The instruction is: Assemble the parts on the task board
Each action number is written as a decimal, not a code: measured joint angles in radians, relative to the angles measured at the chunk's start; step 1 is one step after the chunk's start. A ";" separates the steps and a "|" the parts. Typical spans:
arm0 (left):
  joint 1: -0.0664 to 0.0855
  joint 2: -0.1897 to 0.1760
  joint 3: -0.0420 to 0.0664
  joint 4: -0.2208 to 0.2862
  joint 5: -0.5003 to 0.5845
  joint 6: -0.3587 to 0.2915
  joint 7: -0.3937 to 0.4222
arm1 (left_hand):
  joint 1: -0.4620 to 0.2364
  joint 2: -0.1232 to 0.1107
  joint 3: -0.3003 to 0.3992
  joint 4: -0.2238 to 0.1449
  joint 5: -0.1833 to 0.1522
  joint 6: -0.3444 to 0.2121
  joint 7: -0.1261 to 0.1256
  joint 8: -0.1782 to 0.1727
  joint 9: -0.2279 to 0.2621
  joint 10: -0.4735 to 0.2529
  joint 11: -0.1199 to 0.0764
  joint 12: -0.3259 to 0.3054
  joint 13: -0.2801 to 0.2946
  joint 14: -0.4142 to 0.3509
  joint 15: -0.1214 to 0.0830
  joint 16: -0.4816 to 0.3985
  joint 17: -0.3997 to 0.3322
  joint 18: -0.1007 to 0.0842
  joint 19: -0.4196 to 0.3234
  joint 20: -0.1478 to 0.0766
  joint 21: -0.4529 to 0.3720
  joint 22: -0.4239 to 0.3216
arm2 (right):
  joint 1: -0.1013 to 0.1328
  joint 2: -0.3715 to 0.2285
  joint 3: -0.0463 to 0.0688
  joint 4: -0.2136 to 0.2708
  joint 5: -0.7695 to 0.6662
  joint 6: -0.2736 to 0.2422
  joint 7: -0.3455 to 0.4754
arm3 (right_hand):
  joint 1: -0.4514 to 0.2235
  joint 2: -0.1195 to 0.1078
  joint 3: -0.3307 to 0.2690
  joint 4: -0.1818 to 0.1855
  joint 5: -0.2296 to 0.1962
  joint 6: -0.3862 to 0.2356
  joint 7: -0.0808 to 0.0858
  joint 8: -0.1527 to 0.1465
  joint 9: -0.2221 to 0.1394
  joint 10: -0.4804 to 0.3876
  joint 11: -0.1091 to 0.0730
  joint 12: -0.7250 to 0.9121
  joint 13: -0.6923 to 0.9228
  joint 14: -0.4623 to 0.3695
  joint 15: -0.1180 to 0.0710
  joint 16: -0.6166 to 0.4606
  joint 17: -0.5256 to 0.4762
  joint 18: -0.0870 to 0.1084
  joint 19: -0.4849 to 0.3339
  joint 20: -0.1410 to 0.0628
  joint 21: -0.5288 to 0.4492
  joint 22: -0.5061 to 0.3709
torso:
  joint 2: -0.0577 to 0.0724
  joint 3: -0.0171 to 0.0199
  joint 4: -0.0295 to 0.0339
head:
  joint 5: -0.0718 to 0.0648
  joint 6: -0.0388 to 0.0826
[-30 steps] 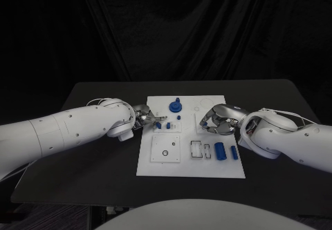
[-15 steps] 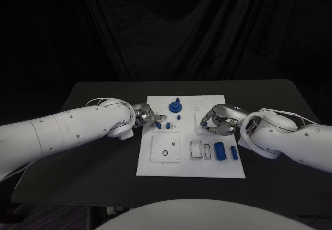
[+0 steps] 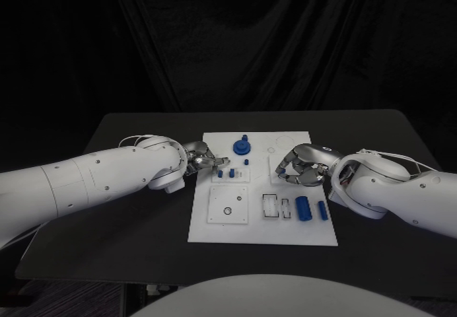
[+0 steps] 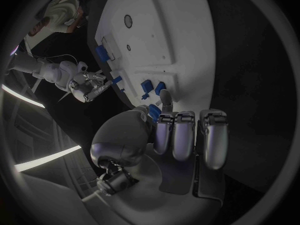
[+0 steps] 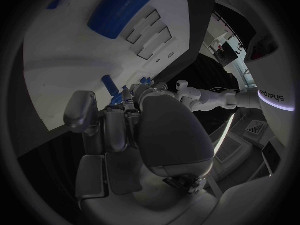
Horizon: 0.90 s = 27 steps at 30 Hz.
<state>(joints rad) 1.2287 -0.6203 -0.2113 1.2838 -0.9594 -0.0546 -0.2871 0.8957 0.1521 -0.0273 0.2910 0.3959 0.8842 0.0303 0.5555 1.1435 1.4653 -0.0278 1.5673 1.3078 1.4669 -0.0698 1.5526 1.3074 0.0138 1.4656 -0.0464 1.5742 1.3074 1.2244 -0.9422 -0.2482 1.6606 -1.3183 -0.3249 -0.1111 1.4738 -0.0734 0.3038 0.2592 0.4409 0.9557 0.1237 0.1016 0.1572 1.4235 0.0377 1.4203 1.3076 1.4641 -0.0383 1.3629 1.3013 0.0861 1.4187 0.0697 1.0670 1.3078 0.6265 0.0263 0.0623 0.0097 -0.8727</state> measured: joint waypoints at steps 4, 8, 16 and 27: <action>0.000 -0.001 0.000 0.001 -0.001 0.000 0.000 | 0.000 0.000 0.000 0.000 0.000 0.000 0.000 0.000 0.000 0.000 0.000 0.000 0.000 0.000 0.000 0.000 0.000 0.000 0.000 0.000 0.000 0.000 | 0.000 0.000 0.000 0.000 0.000 0.001 -0.001 | 0.000 0.000 0.000 0.000 0.000 0.000 0.000 0.000 0.000 0.000 0.000 0.000 0.000 0.000 0.000 0.000 0.000 0.000 0.000 0.000 0.000 0.000 | 0.000 0.0000 0.0000 | 0.000 0.000; 0.000 -0.002 0.000 0.001 -0.001 0.000 -0.001 | 0.000 0.000 0.000 0.000 0.000 0.000 0.000 0.000 0.000 0.000 0.000 0.000 0.000 0.000 0.000 0.000 0.000 0.000 0.000 0.000 0.000 0.000 | 0.000 0.000 0.000 0.000 0.000 0.002 -0.001 | 0.000 0.000 0.000 0.000 0.000 0.000 0.000 0.000 0.000 0.000 0.000 0.000 0.000 0.000 0.000 0.000 -0.001 0.000 0.000 0.000 -0.004 0.000 | 0.000 0.0000 0.0000 | 0.000 0.000; 0.000 -0.035 0.000 0.040 -0.042 -0.080 0.045 | 0.126 -0.064 0.000 0.000 -0.002 -0.005 -0.005 0.007 0.023 0.000 -0.007 0.000 0.000 0.000 -0.007 0.004 0.000 0.000 0.001 -0.006 0.000 0.000 | 0.000 -0.010 0.000 0.004 0.000 0.001 -0.001 | 0.000 0.000 0.000 0.000 0.000 0.004 -0.004 0.000 0.000 0.000 0.000 0.000 0.000 0.000 0.000 0.000 -0.001 0.000 0.000 0.000 -0.006 0.000 | 0.000 0.0000 0.0000 | -0.003 0.000; 0.030 -0.097 -0.001 0.111 -0.176 -0.357 0.281 | 0.389 -0.134 0.044 0.002 -0.001 -0.158 0.050 -0.045 0.021 -0.051 0.039 -0.153 0.000 -0.072 0.031 -0.101 -0.025 0.011 -0.178 0.043 0.009 0.000 | 0.000 -0.017 0.000 0.006 0.005 -0.027 0.013 | 0.000 0.000 0.003 -0.003 0.000 0.011 -0.004 0.000 0.000 0.000 0.000 0.000 0.000 0.000 0.000 0.000 0.006 0.000 0.000 0.000 0.002 0.000 | 0.000 -0.0001 0.0000 | -0.002 0.000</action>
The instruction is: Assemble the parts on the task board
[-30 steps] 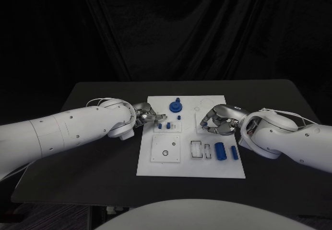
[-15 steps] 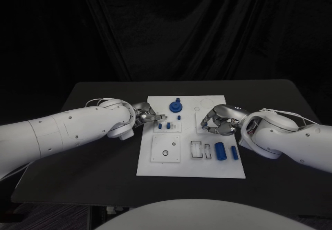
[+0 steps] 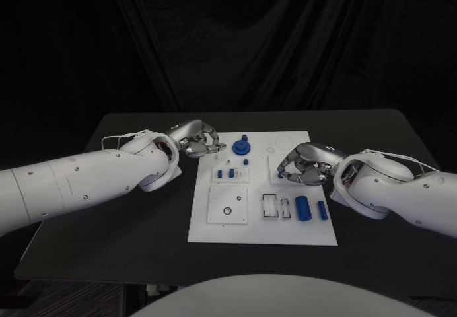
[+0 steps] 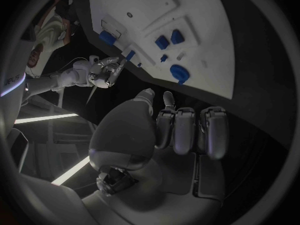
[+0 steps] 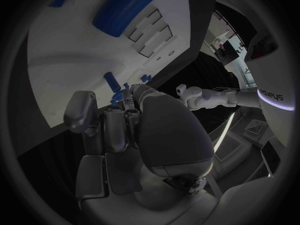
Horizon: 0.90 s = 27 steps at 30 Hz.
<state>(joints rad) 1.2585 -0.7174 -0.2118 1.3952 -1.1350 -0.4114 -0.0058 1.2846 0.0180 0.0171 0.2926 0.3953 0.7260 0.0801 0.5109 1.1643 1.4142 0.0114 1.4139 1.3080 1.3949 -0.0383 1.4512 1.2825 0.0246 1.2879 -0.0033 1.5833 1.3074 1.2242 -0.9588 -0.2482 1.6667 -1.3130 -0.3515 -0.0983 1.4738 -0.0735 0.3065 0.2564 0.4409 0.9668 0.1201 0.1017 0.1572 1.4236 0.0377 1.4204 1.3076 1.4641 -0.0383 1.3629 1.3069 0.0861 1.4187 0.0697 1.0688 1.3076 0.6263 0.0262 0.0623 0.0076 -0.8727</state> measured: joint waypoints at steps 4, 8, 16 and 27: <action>0.017 0.004 0.002 -0.002 -0.022 -0.033 0.096 | 0.096 -0.011 0.035 -0.002 -0.027 -0.075 0.017 -0.019 -0.020 -0.167 0.015 -0.149 0.000 -0.143 0.018 -0.073 -0.135 0.022 -0.123 0.036 -0.045 0.000 | 0.000 0.002 0.000 0.000 0.002 -0.011 0.008 | 0.000 0.000 0.000 0.000 0.000 0.000 0.000 0.000 0.000 0.000 0.000 0.000 0.000 0.000 0.000 0.000 0.000 0.000 0.000 0.000 0.000 0.000 | 0.000 -0.0001 0.0000 | 0.003 0.000; 0.021 0.028 0.001 -0.024 -0.036 -0.035 0.165 | 0.168 -0.024 0.089 -0.004 -0.079 -0.117 0.043 -0.067 -0.107 -0.602 0.061 -0.555 -0.178 -0.351 0.060 -0.165 -0.318 0.045 -0.257 0.081 -0.128 0.000 | 0.000 0.003 0.000 0.000 0.004 -0.019 0.014 | 0.000 0.000 0.000 0.000 0.000 0.000 0.000 0.000 0.000 0.000 0.000 0.000 0.000 0.000 0.000 0.000 0.000 0.000 0.000 0.000 0.000 0.000 | 0.000 -0.0002 0.0000 | 0.001 0.000; 0.022 0.124 0.000 -0.139 -0.052 0.038 0.227 | 0.304 -0.070 0.214 -0.053 -0.085 -0.113 0.058 -0.119 -0.263 -0.781 0.111 -0.791 -0.402 -0.344 0.095 -0.133 -0.338 0.045 -0.078 0.132 -0.082 0.000 | 0.000 0.005 0.000 -0.003 0.010 -0.026 0.020 | 0.000 0.000 0.000 0.000 0.000 0.000 0.000 0.000 0.000 0.000 0.000 0.000 0.000 0.000 0.000 0.000 0.000 0.000 0.000 0.000 0.000 0.000 | 0.001 -0.0002 -0.0001 | -0.003 0.000; -0.006 0.219 0.000 -0.252 -0.130 0.110 0.254 | 0.312 -0.126 0.248 -0.071 -0.067 -0.133 -0.002 -0.123 -0.318 -0.862 0.116 -0.839 -0.488 -0.308 0.088 -0.131 -0.351 0.028 0.025 0.136 -0.039 0.000 | 0.000 0.004 0.000 0.000 0.015 -0.027 0.022 | 0.000 0.000 0.000 0.000 0.000 0.000 0.000 0.000 0.000 0.000 0.000 0.000 0.000 0.000 0.000 0.000 0.000 0.000 0.000 0.000 0.000 0.000 | 0.001 -0.0002 -0.0003 | -0.009 0.000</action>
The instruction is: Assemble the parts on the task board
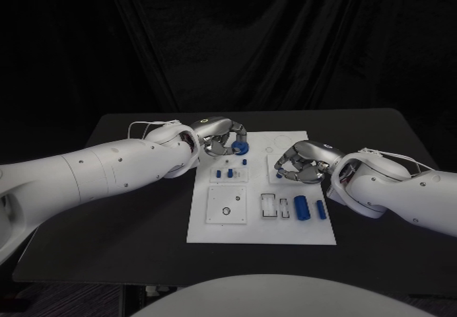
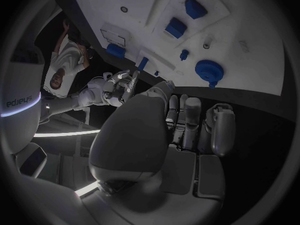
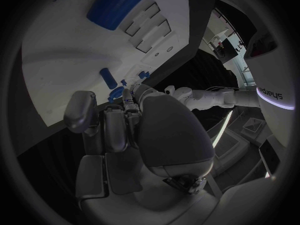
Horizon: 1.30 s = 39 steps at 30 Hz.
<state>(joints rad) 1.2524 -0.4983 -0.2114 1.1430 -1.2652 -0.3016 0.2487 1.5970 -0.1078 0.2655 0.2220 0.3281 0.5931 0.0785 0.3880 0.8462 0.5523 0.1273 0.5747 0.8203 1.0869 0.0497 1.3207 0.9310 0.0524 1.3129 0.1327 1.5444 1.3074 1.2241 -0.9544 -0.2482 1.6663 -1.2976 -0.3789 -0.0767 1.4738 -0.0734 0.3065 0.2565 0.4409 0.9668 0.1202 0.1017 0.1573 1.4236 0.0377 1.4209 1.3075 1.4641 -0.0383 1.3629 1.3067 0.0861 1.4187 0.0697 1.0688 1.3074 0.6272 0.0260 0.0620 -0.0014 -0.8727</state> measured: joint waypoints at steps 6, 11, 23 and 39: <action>-0.019 0.032 0.000 -0.038 -0.062 0.025 0.001 | -0.020 -0.020 0.017 -0.011 0.000 -0.004 -0.004 -0.005 -0.046 -0.014 0.005 0.010 -0.040 0.076 0.008 0.054 0.059 -0.017 0.137 0.003 0.030 0.000 | 0.000 0.000 0.000 0.002 0.001 -0.002 0.001 | 0.000 0.000 0.004 -0.004 0.004 0.007 0.000 0.000 0.000 0.000 0.000 0.000 0.000 0.000 0.000 0.000 0.001 0.000 0.000 0.000 0.000 0.000 | 0.000 0.0000 0.0000 | 0.000 0.000; -0.029 0.053 0.000 -0.060 -0.111 0.039 -0.002 | -0.026 -0.026 0.024 -0.018 0.000 0.002 -0.013 -0.011 -0.077 -0.021 0.004 0.019 -0.066 0.100 0.008 0.069 0.081 -0.032 0.150 0.003 0.030 0.000 | 0.000 0.000 0.000 0.002 0.002 -0.002 0.001 | 0.000 0.000 0.004 -0.004 0.004 0.007 0.000 0.000 0.000 0.000 0.000 0.000 0.000 0.000 0.000 0.000 0.001 0.000 0.000 0.000 0.000 0.000 | 0.000 0.0000 0.0000 | 0.000 0.000; -0.042 0.098 0.000 -0.120 -0.186 0.079 -0.019 | -0.037 -0.023 0.037 -0.018 0.000 0.036 -0.008 -0.016 -0.109 -0.025 0.007 0.025 -0.092 0.111 0.011 0.081 0.083 -0.031 0.149 0.003 0.030 0.000 | 0.000 0.001 0.000 0.002 0.003 -0.002 0.002 | 0.000 0.000 0.004 -0.004 0.004 0.007 0.000 0.000 0.000 0.000 0.000 0.000 0.000 0.000 0.000 0.000 0.001 0.000 0.000 0.000 0.000 0.000 | -0.001 0.0000 0.0001 | 0.000 0.000; -0.049 0.146 0.000 -0.171 -0.234 0.098 -0.024 | -0.041 -0.019 0.052 -0.022 0.009 0.050 -0.014 -0.024 -0.132 -0.015 0.004 0.025 -0.114 0.126 0.009 0.088 0.094 -0.031 0.149 0.003 0.030 0.000 | 0.000 0.002 0.000 0.002 0.014 -0.002 0.003 | 0.000 0.000 0.004 -0.004 0.004 0.007 0.000 0.000 0.000 0.000 0.000 0.000 0.000 0.000 0.000 0.000 0.001 0.000 0.000 0.000 0.000 0.000 | 0.000 0.0002 0.0002 | 0.005 0.000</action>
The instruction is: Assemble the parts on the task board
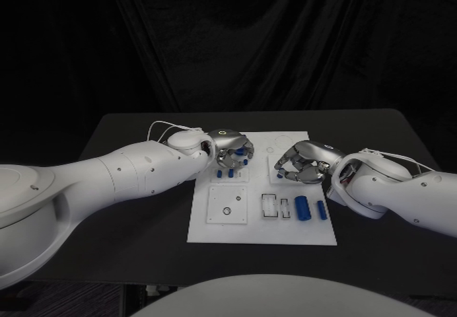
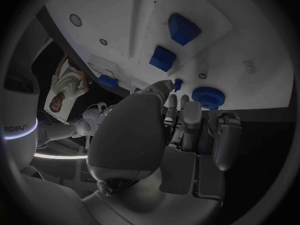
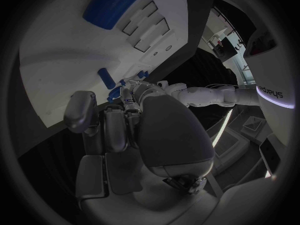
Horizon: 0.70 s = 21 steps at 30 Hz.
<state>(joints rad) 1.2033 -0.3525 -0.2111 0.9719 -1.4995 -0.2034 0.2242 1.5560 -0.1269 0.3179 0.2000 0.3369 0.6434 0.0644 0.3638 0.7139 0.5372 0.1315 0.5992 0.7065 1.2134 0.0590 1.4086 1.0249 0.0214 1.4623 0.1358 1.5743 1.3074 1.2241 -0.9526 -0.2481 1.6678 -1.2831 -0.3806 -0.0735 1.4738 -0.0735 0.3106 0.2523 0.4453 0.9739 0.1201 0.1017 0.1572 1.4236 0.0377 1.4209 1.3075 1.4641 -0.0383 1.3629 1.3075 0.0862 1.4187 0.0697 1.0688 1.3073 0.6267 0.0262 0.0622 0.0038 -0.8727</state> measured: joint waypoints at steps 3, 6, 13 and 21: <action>-0.001 0.004 0.000 -0.004 -0.002 0.000 0.000 | 0.000 0.000 0.003 -0.003 0.000 0.007 0.000 0.000 -0.003 0.003 -0.003 0.000 -0.003 0.000 0.000 0.000 -0.001 0.000 0.000 0.000 0.000 0.000 | 0.000 0.000 0.000 0.000 0.001 0.000 0.000 | 0.000 0.000 0.000 0.000 0.000 0.000 0.000 0.000 0.000 0.000 0.000 0.000 0.000 0.000 0.000 0.000 0.000 0.000 0.000 0.000 0.000 0.000 | 0.000 0.0000 0.0000 | 0.000 0.000; -0.002 0.010 0.000 -0.009 -0.004 0.000 0.000 | 0.000 0.000 0.011 -0.003 0.000 0.017 -0.002 -0.007 -0.013 0.015 -0.005 0.000 -0.012 0.002 -0.002 0.000 -0.001 0.000 0.000 0.000 0.000 0.000 | 0.000 0.000 0.000 0.000 0.002 0.000 0.000 | 0.000 0.000 0.000 0.000 0.000 0.000 0.000 0.000 0.000 0.000 0.000 0.000 0.000 0.000 0.000 0.000 0.000 0.000 0.000 0.000 0.000 0.000 | 0.000 0.0000 0.0001 | 0.000 0.000; -0.008 0.025 0.000 -0.029 -0.007 0.002 0.000 | -0.004 0.004 0.031 -0.017 0.004 0.050 0.004 -0.022 -0.041 0.063 -0.014 0.014 -0.037 0.036 -0.009 0.021 0.030 -0.016 0.004 -0.004 0.000 0.000 | 0.000 -0.001 0.000 0.002 0.003 0.001 0.000 | 0.000 0.000 0.000 0.000 0.000 0.000 0.000 0.000 0.000 0.000 0.000 0.000 0.000 0.000 0.000 0.000 0.000 0.000 0.000 0.000 0.000 0.000 | 0.000 0.0000 0.0001 | 0.000 0.000; -0.021 0.035 0.000 -0.048 -0.008 0.007 0.001 | -0.009 0.009 0.043 -0.029 0.008 0.075 0.007 -0.023 -0.058 0.104 -0.022 0.028 -0.052 0.084 -0.012 0.047 0.094 -0.016 0.003 -0.015 0.000 0.000 | 0.000 -0.001 0.000 0.003 0.004 0.001 0.000 | 0.000 0.000 0.000 0.000 0.000 0.000 0.000 0.000 0.000 0.000 0.000 0.000 0.000 0.000 0.000 0.000 0.000 0.000 0.000 0.000 0.000 0.000 | 0.000 0.0000 0.0001 | 0.000 0.000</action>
<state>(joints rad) 1.1821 -0.3177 -0.2108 0.9241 -1.5074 -0.1967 0.2248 1.5469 -0.1178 0.3608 0.1709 0.3451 0.7185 0.0715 0.3406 0.6558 0.6417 0.1094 0.6272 0.6544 1.2976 0.0466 1.4552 1.1188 0.0055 1.4657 0.1212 1.5743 1.3074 1.2241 -0.9537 -0.2481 1.6706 -1.2792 -0.3796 -0.0739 1.4738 -0.0735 0.3106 0.2523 0.4453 0.9739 0.1201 0.1017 0.1573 1.4236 0.0377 1.4210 1.3075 1.4641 -0.0383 1.3629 1.3074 0.0862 1.4187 0.0697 1.0688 1.3073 0.6267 0.0262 0.0623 0.0041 -0.8727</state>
